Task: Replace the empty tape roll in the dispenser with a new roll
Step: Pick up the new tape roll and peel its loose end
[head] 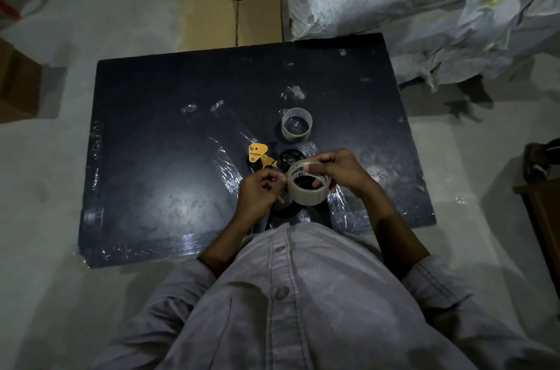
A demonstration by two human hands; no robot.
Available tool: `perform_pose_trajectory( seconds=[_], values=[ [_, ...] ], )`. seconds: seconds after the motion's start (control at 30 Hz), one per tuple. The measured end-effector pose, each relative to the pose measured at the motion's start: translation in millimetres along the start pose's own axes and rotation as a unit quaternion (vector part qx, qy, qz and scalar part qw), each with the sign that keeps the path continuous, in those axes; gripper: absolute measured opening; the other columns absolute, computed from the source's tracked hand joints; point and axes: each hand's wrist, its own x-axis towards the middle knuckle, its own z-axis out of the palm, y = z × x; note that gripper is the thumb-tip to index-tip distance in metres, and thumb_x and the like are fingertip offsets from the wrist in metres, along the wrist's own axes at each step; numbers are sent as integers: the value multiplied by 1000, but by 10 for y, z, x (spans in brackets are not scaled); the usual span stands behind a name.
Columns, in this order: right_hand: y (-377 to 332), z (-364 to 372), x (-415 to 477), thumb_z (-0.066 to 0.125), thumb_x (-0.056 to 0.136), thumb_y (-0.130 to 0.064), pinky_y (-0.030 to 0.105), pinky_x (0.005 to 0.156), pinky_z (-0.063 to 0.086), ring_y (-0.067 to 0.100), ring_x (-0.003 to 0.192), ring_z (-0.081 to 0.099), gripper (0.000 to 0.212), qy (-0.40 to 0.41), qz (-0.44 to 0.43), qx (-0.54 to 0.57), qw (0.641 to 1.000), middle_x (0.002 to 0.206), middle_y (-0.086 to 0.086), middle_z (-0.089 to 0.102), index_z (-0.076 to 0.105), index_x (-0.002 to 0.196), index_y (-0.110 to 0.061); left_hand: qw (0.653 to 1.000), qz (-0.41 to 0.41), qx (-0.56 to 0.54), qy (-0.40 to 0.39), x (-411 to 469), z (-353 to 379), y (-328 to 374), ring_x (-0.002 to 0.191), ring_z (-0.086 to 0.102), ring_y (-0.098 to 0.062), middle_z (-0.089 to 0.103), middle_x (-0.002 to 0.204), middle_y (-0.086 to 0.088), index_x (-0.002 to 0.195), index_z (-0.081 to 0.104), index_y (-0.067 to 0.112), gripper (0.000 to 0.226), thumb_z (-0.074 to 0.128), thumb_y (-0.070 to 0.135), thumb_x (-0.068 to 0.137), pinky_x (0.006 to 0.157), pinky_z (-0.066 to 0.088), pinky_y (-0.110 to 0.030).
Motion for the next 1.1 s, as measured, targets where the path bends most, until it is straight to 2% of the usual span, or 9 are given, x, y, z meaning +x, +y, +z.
perform_pose_trajectory(
  seconds=[0.1,0.2,0.3,0.5,0.7,0.83,0.93,1.03,1.1],
  values=[
    [49,7,25,86,97,-17,27,43,47,21,56,70,18,24,-3,8,1000,82,9,84,88,115,-13,1000,5,-11,-5,28,13,36,56,71,-23,75,80,-15,100,76,9,5,74,6,104,64,62,-38],
    [93,1,52,88,95,-19,26,46,43,21,55,61,18,36,10,19,999,79,9,82,89,112,-15,1000,9,-22,-13,37,14,61,56,69,-23,73,74,-4,98,74,14,9,73,9,106,62,58,-34],
    [106,-11,65,89,94,-16,22,43,38,13,48,55,19,45,28,41,998,72,6,78,89,112,-12,999,5,-45,-25,27,1,66,55,66,-22,74,71,-5,100,72,8,7,71,7,107,60,57,-31],
    [128,-30,82,90,92,-17,22,42,34,14,49,51,19,56,46,53,996,73,7,79,89,110,-13,996,4,-71,-48,25,-47,65,63,65,-30,74,79,-13,107,73,3,7,75,9,105,62,58,-35],
    [71,-51,31,86,94,-8,17,38,35,3,39,52,19,51,46,68,995,59,-4,73,86,112,-4,992,-26,-115,-41,0,-18,149,62,67,-21,75,84,-14,119,75,-5,27,83,-3,94,50,56,-28],
    [119,-58,42,87,93,-8,17,37,32,4,38,49,22,52,43,65,996,58,-4,72,86,114,-2,996,-18,-82,-25,-3,27,125,58,64,-15,81,78,-1,109,86,10,16,83,2,96,51,53,-25],
    [122,-51,47,89,92,-9,18,37,32,5,39,49,21,74,54,62,994,62,0,73,86,111,-2,996,-34,-88,4,1,26,135,57,63,-18,79,74,-2,104,85,3,8,82,1,96,50,51,-26],
    [167,-140,83,89,89,-8,18,35,34,8,39,51,14,151,78,74,983,67,7,70,87,103,-5,994,-39,-101,19,-26,1,144,62,65,-19,81,85,-8,102,81,-1,6,79,-2,97,50,54,-26],
    [208,-182,114,91,86,-11,19,36,33,15,42,50,10,167,84,68,980,67,11,70,88,95,-8,994,-31,-102,0,-49,-17,173,63,66,-16,78,89,-13,103,78,-3,5,76,-4,99,51,56,-26]
  ],
)
